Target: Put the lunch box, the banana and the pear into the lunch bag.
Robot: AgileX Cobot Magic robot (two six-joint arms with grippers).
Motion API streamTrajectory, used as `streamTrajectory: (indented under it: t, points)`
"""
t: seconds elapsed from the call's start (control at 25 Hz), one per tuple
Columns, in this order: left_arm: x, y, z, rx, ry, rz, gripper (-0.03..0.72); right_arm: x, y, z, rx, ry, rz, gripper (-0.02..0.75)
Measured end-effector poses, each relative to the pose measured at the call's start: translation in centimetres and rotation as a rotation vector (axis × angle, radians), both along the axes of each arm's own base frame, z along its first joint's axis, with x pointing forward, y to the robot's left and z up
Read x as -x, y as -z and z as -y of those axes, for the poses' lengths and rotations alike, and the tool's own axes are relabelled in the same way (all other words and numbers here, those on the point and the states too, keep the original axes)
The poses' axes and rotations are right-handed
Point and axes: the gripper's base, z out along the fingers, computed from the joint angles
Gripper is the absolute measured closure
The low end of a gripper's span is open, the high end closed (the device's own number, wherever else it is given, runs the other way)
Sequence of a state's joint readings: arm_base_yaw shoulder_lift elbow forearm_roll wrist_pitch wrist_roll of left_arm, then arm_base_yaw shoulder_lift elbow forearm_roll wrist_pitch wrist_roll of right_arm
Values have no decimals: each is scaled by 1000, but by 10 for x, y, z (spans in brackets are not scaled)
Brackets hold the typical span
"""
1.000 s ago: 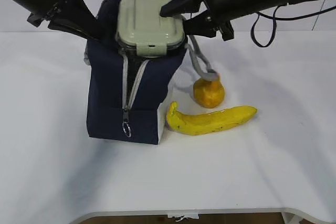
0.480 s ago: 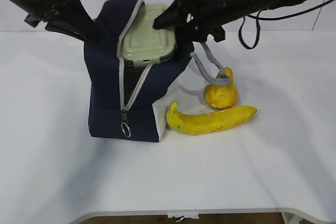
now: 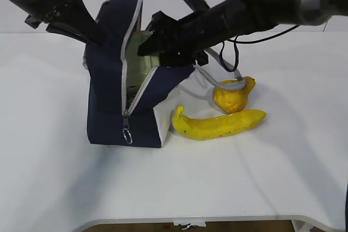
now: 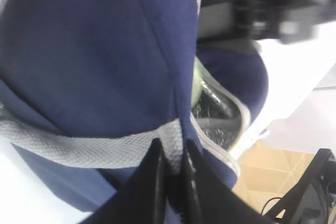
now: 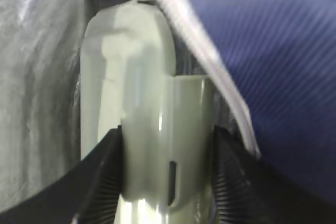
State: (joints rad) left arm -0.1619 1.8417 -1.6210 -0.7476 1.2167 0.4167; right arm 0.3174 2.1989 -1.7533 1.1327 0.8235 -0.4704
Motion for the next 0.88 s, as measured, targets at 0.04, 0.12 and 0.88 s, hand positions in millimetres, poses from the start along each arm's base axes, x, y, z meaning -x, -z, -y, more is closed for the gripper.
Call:
streamTrajectory:
  t: [0.04, 0.12, 0.88]
  points:
    - [0, 0, 0, -5, 1, 0, 673, -3, 5, -1, 2, 4, -3, 365]
    - [-2, 5, -1, -20, 3, -7, 674, -9, 13, -3, 4, 5, -7, 365]
    - [-13, 27, 1, -35, -7, -43, 674, -26, 59, -9, 20, -10, -78, 328]
